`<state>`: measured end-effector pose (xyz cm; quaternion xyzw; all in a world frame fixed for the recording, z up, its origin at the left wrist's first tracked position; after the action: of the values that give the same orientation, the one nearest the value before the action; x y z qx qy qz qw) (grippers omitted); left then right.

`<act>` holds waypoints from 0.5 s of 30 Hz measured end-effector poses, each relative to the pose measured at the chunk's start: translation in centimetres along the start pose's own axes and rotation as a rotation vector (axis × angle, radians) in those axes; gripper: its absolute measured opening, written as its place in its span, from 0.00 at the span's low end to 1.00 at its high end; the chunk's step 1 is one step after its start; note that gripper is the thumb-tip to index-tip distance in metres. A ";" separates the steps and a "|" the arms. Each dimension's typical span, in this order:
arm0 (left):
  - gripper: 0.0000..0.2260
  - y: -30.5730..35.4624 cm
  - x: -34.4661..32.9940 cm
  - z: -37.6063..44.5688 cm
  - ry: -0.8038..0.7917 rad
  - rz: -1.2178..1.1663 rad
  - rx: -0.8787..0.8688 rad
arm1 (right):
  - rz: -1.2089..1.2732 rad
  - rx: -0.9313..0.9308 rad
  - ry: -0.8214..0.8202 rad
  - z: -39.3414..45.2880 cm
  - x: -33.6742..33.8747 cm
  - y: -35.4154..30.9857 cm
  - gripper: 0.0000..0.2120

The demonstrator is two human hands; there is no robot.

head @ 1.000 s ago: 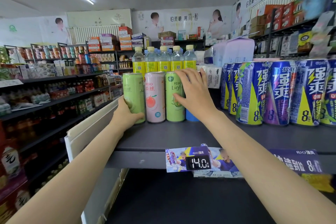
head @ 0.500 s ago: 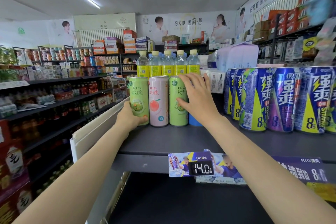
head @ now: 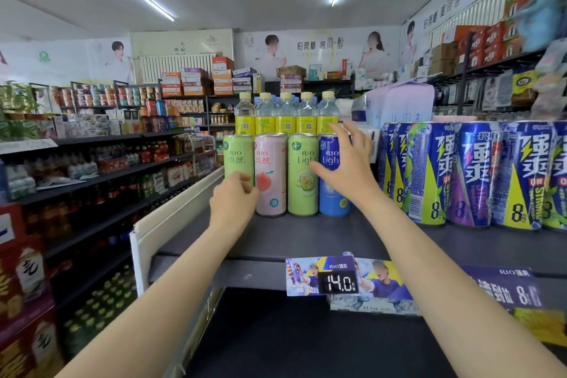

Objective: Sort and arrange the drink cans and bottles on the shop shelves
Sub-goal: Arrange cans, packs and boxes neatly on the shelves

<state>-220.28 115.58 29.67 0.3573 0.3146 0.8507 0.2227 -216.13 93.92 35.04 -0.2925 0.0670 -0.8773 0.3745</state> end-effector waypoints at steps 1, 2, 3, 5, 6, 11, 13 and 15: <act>0.13 0.5 -0.7 -0.4 -0.030 0.061 0.000 | 0.032 -0.025 -0.047 -0.1 -0.4 0.4 0.40; 0.13 0.8 -1.4 -0.7 -0.053 0.120 0.000 | 0.070 -0.044 -0.080 -0.2 -0.8 0.7 0.43; 0.14 1.3 -2.0 -1.0 -0.067 0.181 -0.004 | 0.117 -0.067 -0.094 -0.3 -0.9 0.9 0.46; 0.16 2.0 -3.0 -1.1 -0.083 0.290 -0.027 | 0.197 -0.127 -0.097 -0.5 -1.0 1.4 0.52; 0.18 2.1 -3.4 -1.1 -0.084 0.321 -0.028 | 0.219 -0.152 -0.103 -0.5 -1.1 1.6 0.54; 0.23 1.9 -3.6 -0.7 -0.065 0.283 -0.001 | 0.246 -0.174 -0.123 -0.8 -1.2 1.7 0.57; 0.24 1.9 -3.6 -0.6 -0.052 0.295 -0.029 | 0.251 -0.171 -0.119 -0.8 -1.2 1.7 0.57; 0.24 2.1 -3.7 -0.4 -0.043 0.308 -0.057 | 0.248 -0.168 -0.115 -0.8 -1.2 1.7 0.57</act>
<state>-218.54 111.70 29.19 0.4132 0.2270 0.8755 0.1065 -214.86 93.44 33.25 -0.3618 0.1541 -0.7976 0.4574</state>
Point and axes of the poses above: each hand's wrist, its own z-axis towards the middle knuckle, its own x-axis out of the back of the hand, y = z × x, the point moved 9 cm from there along z, towards the middle knuckle
